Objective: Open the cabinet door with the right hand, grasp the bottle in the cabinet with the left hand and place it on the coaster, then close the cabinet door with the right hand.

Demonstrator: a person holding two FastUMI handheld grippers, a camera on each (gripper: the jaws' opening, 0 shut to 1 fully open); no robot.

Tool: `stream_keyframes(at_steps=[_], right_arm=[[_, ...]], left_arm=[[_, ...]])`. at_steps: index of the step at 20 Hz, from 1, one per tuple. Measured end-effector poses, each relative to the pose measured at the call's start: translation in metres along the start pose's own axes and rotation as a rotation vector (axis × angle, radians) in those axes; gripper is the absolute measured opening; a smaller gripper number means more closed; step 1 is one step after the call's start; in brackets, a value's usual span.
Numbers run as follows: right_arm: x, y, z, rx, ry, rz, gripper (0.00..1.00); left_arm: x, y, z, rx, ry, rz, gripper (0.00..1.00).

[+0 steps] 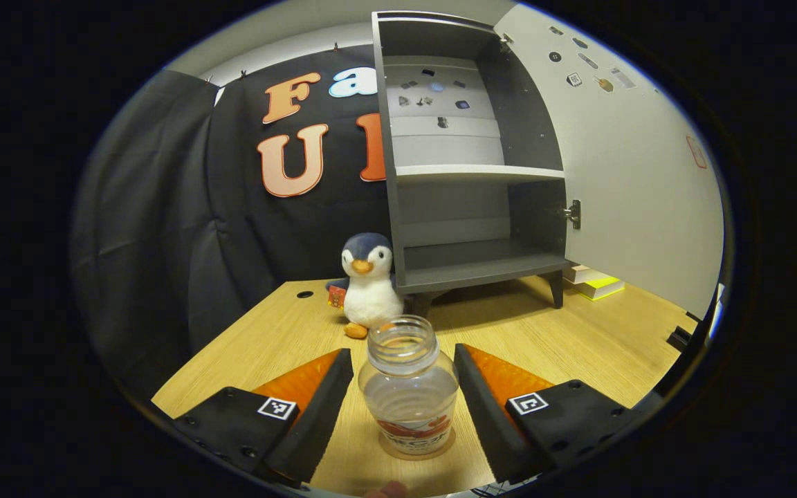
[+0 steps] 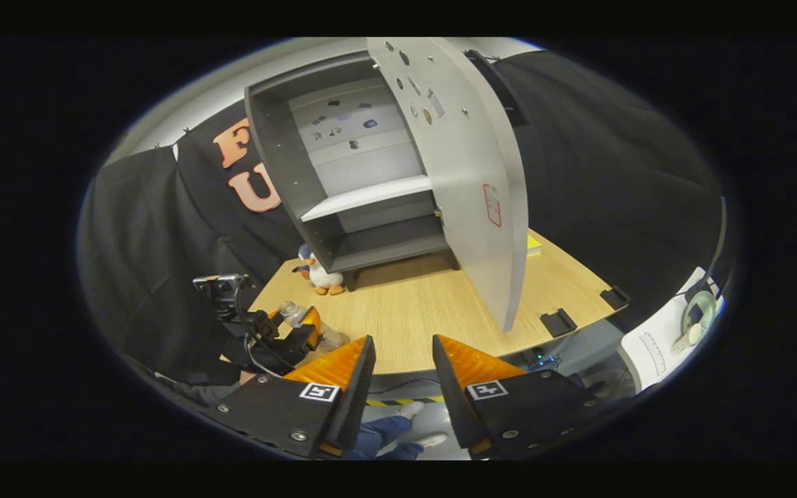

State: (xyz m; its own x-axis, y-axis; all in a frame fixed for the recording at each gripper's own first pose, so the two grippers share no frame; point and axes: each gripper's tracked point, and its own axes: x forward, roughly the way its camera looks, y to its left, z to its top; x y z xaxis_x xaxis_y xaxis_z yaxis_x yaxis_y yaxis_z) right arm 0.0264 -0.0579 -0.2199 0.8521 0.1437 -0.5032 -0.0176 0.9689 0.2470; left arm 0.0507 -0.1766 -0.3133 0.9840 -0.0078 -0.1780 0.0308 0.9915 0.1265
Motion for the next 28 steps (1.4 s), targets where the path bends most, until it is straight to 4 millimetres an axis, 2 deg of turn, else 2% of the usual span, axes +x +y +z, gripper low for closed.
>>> stream_keyframes(at_steps=[5, 11, 12, 13, 17, 21, 22, 23, 24, 25, 26, 27, 28], right_arm=[[-0.008, 0.007, 0.017, 0.013, -0.056, 0.025, 0.53], [-0.029, 0.004, 0.063, 0.022, -0.179, 0.042, 0.53], [-0.033, 0.001, 0.074, 0.019, -0.204, 0.040, 0.53], [-0.038, -0.002, 0.087, 0.015, -0.230, 0.039, 0.53], [-0.054, -0.028, 0.133, -0.016, -0.328, 0.000, 0.53], [-0.070, -0.058, 0.182, -0.037, -0.431, -0.036, 0.54], [-0.073, -0.067, 0.192, -0.041, -0.450, -0.047, 0.55], [-0.075, -0.075, 0.201, -0.050, -0.470, -0.054, 0.56], [-0.077, -0.082, 0.210, -0.056, -0.486, -0.058, 0.58], [-0.075, -0.085, 0.216, -0.059, -0.496, -0.056, 0.50], [-0.073, -0.089, 0.222, -0.063, -0.502, -0.054, 0.51], [-0.069, -0.094, 0.228, -0.065, -0.507, -0.052, 0.59], [-0.065, -0.098, 0.232, -0.065, -0.503, -0.043, 0.59]], left_arm=[[-0.008, -0.003, 0.047, 0.022, -0.066, -0.014, 0.96], [-0.027, -0.015, 0.114, 0.023, -0.142, -0.047, 0.96], [-0.031, -0.018, 0.124, 0.029, -0.154, -0.055, 1.00], [-0.034, -0.021, 0.135, 0.033, -0.166, -0.059, 0.96], [-0.046, -0.035, 0.171, 0.027, -0.217, -0.090, 0.96], [-0.057, -0.049, 0.191, 0.031, -0.229, -0.117, 0.96], [-0.057, -0.051, 0.196, 0.031, -0.235, -0.123, 1.00], [-0.059, -0.052, 0.202, 0.031, -0.243, -0.124, 0.96], [-0.060, -0.052, 0.209, 0.032, -0.249, -0.123, 0.92], [-0.059, -0.053, 0.214, 0.029, -0.254, -0.121, 1.00], [-0.065, -0.046, 0.215, 0.023, -0.253, -0.120, 0.92], [-0.064, -0.044, 0.218, 0.015, -0.250, -0.116, 0.96], [-0.064, -0.043, 0.220, 0.007, -0.243, -0.115, 0.96]])
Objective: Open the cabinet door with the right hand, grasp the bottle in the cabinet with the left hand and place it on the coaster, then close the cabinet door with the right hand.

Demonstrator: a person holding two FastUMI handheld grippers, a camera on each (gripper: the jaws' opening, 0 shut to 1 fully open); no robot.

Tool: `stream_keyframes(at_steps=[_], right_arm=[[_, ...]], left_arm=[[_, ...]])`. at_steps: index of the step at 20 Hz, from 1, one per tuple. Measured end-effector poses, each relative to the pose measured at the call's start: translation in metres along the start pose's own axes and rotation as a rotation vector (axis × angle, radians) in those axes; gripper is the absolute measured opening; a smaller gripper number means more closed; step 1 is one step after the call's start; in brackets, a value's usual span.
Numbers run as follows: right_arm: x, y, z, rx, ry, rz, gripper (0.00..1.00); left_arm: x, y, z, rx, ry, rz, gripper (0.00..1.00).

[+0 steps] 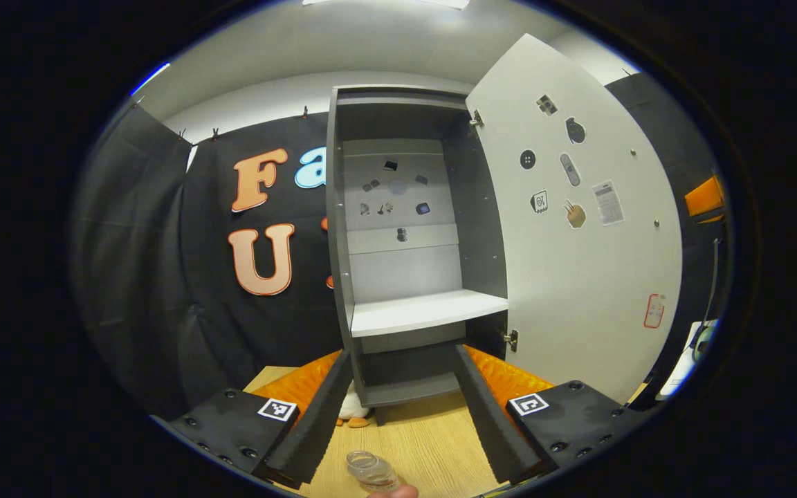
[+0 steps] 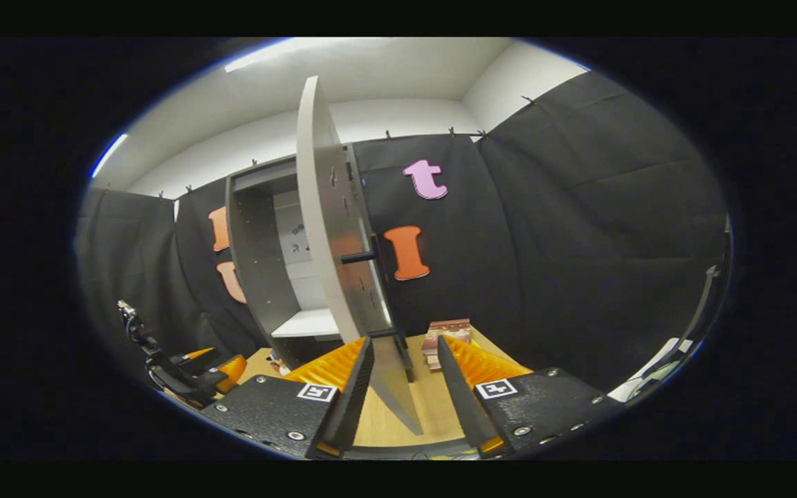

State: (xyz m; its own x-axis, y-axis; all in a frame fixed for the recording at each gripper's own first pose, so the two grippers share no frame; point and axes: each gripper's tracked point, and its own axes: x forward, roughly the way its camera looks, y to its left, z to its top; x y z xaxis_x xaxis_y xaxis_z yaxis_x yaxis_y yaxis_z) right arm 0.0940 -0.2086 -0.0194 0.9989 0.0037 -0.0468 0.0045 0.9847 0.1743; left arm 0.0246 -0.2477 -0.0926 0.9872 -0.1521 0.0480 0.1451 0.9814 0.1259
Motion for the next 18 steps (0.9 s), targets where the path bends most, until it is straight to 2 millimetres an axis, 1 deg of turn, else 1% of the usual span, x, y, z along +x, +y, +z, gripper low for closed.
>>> stream_keyframes(at_steps=[3, 7, 8, 10, 12, 14, 18], right_arm=[[0.015, -0.002, -0.003, -0.003, 0.011, 0.026, 0.59], [0.034, 0.000, -0.012, -0.022, 0.037, 0.049, 0.59], [0.037, 0.000, -0.014, -0.032, 0.037, 0.047, 0.59], [0.034, 0.004, -0.012, -0.042, 0.030, 0.056, 0.58], [0.036, 0.008, -0.013, -0.045, 0.033, 0.077, 0.57], [0.037, 0.023, -0.017, -0.042, 0.039, 0.109, 0.57], [0.039, 0.059, -0.025, -0.022, 0.050, 0.192, 0.57]], left_arm=[[0.002, 0.008, 0.005, 0.005, 0.006, 0.015, 0.96], [0.004, 0.021, 0.000, 0.006, 0.028, 0.044, 0.96], [0.003, 0.024, -0.001, 0.006, 0.033, 0.052, 0.96], [0.007, 0.030, -0.003, 0.004, 0.038, 0.064, 0.96], [0.007, 0.035, -0.007, 0.009, 0.045, 0.077, 0.96], [0.009, 0.037, -0.010, 0.014, 0.054, 0.083, 0.96], [0.016, 0.040, -0.005, 0.014, 0.049, 0.077, 0.96]])
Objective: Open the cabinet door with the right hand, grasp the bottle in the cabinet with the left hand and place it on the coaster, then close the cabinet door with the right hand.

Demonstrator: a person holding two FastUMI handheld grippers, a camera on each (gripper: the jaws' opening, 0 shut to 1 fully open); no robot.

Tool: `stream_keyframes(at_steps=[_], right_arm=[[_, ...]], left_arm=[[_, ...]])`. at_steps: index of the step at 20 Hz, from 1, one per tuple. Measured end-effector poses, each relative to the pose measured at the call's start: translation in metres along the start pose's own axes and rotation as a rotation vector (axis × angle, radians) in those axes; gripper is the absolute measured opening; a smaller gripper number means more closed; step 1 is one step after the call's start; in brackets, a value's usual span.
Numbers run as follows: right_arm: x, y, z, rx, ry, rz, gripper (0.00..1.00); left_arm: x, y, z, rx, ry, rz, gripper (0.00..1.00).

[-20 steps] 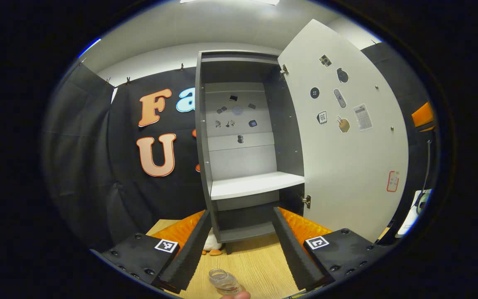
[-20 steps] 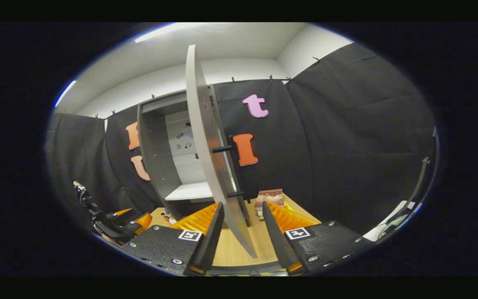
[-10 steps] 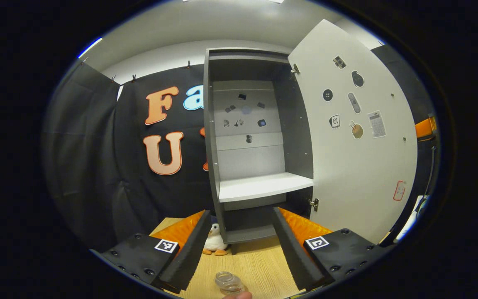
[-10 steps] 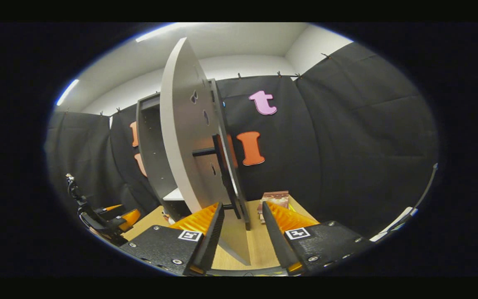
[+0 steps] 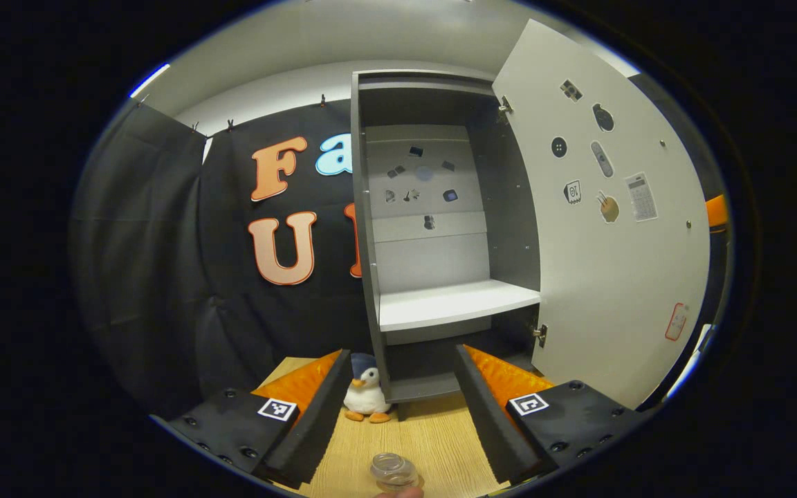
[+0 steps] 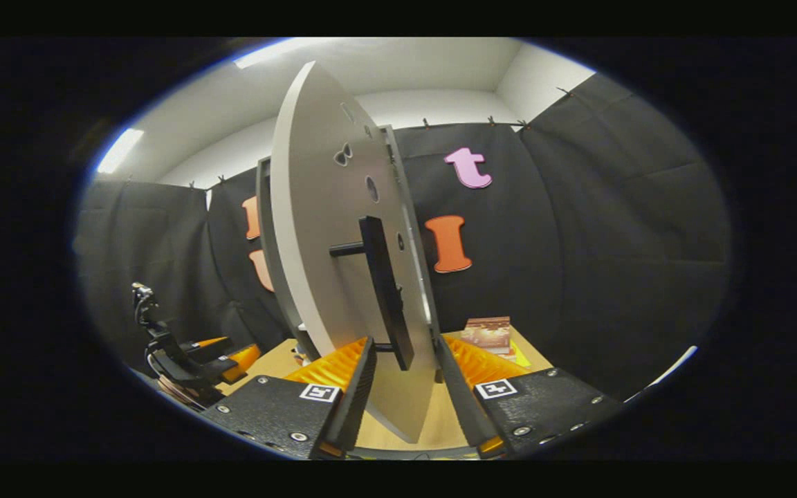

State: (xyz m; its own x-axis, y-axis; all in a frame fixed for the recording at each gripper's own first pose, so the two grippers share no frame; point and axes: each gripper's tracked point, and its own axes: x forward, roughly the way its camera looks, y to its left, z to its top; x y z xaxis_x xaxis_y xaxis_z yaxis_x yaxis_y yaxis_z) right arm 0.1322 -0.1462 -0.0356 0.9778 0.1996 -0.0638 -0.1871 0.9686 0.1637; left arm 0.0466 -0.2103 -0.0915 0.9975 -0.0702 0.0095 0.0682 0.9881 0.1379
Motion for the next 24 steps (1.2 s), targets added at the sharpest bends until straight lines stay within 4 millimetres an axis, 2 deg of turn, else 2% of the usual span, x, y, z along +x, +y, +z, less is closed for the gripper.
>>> stream_keyframes(at_steps=[4, 10, 11, 12, 13, 14, 15, 16, 20, 21, 24], right_arm=[[0.014, 0.030, -0.007, 0.047, 0.021, 0.087, 0.57], [0.028, 0.061, -0.007, 0.045, 0.034, 0.179, 0.57], [0.030, 0.067, -0.008, 0.037, 0.035, 0.191, 0.66], [0.034, 0.074, -0.009, 0.027, 0.034, 0.203, 0.58], [0.038, 0.080, -0.008, 0.016, 0.036, 0.212, 0.67], [0.044, 0.086, -0.009, 0.008, 0.035, 0.218, 0.67], [0.050, 0.093, -0.011, -0.001, 0.037, 0.230, 0.63], [0.059, 0.102, -0.013, 0.002, 0.036, 0.244, 0.67], [0.093, 0.131, -0.017, -0.044, 0.023, 0.268, 0.65], [0.102, 0.137, -0.020, -0.074, 0.017, 0.269, 0.65], [0.140, 0.153, -0.037, -0.114, 0.011, 0.280, 0.65]], left_arm=[[0.002, 0.012, -0.002, 0.018, -0.001, 0.021, 0.96], [0.004, 0.048, -0.014, -0.032, 0.036, 0.091, 0.96], [0.007, 0.053, -0.015, -0.043, 0.044, 0.101, 0.96], [0.009, 0.060, -0.015, -0.051, 0.047, 0.111, 0.96], [0.011, 0.065, -0.015, -0.056, 0.048, 0.119, 0.96], [0.012, 0.071, -0.015, -0.059, 0.050, 0.131, 0.96], [0.012, 0.077, -0.014, -0.061, 0.050, 0.141, 0.96], [0.014, 0.081, -0.013, -0.065, 0.048, 0.149, 0.96], [0.017, 0.107, -0.007, -0.077, 0.033, 0.180, 0.96], [0.018, 0.116, -0.006, -0.076, 0.031, 0.190, 0.92], [0.020, 0.147, 0.000, -0.097, 0.019, 0.222, 0.96]])
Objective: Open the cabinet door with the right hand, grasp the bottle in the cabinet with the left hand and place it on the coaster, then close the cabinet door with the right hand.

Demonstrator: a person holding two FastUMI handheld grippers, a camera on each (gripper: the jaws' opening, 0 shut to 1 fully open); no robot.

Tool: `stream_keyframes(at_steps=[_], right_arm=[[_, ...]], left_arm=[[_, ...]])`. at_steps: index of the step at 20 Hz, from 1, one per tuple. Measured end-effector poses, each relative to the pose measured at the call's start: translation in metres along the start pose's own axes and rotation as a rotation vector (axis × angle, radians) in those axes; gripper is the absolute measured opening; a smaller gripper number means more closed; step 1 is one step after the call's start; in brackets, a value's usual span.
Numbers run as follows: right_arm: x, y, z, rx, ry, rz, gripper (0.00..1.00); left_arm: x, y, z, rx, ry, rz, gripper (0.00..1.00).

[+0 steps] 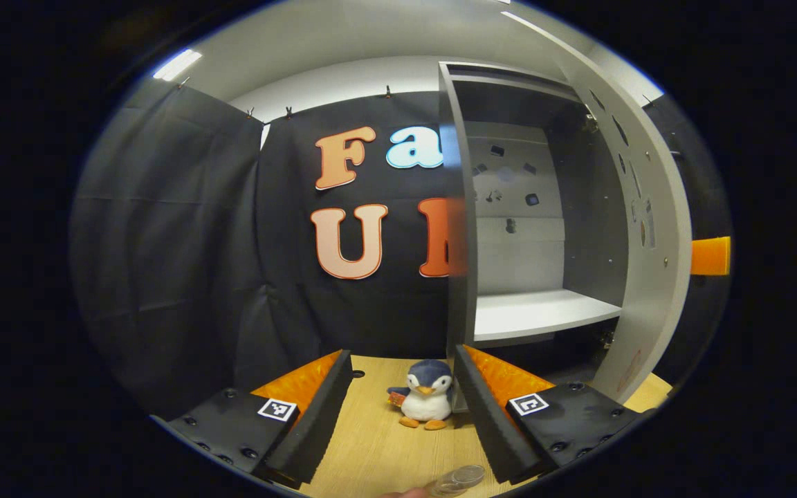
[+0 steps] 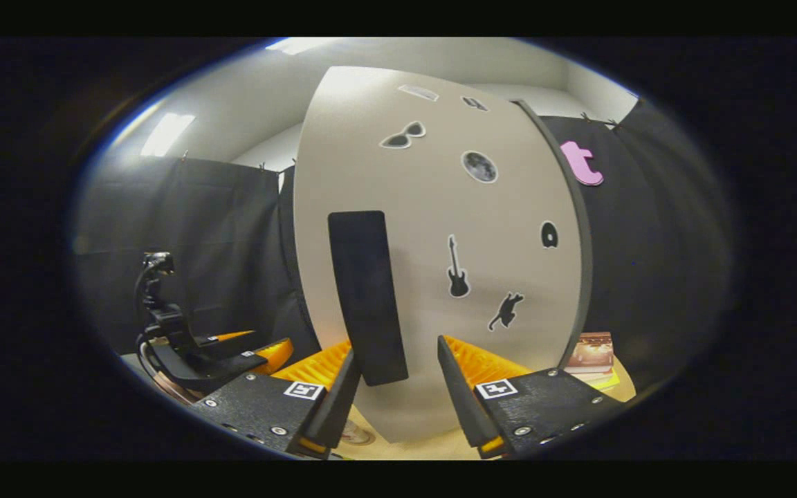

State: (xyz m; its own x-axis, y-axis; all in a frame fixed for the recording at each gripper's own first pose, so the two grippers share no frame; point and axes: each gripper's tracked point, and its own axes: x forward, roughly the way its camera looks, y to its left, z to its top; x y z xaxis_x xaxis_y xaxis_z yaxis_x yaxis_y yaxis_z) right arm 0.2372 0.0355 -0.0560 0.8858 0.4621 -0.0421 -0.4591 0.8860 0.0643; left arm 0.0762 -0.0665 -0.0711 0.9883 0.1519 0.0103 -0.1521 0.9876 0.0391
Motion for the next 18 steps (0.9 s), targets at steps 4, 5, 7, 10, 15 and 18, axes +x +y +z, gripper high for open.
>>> stream_keyframes(at_steps=[4, 5, 7, 10, 15, 18], right_arm=[[0.045, -0.006, -0.011, 0.045, -0.018, 0.005, 0.67], [0.050, -0.002, -0.012, 0.041, -0.024, 0.004, 0.68], [0.061, 0.001, -0.014, 0.019, -0.030, -0.009, 0.68], [0.067, 0.002, -0.014, -0.003, -0.038, -0.045, 0.70], [0.078, 0.000, -0.016, -0.018, -0.058, -0.116, 0.73], [0.079, 0.000, -0.016, -0.039, -0.075, -0.158, 0.75]], left_arm=[[0.015, 0.028, 0.004, 0.007, -0.006, 0.027, 0.96], [0.018, 0.033, 0.001, 0.007, -0.003, 0.029, 0.95], [0.027, 0.038, -0.002, -0.005, 0.002, 0.017, 0.96], [0.039, 0.043, -0.006, -0.011, 0.005, -0.004, 0.92], [0.055, 0.044, -0.017, -0.019, 0.018, -0.033, 0.95], [0.064, 0.031, -0.024, -0.033, 0.037, -0.051, 0.95]])
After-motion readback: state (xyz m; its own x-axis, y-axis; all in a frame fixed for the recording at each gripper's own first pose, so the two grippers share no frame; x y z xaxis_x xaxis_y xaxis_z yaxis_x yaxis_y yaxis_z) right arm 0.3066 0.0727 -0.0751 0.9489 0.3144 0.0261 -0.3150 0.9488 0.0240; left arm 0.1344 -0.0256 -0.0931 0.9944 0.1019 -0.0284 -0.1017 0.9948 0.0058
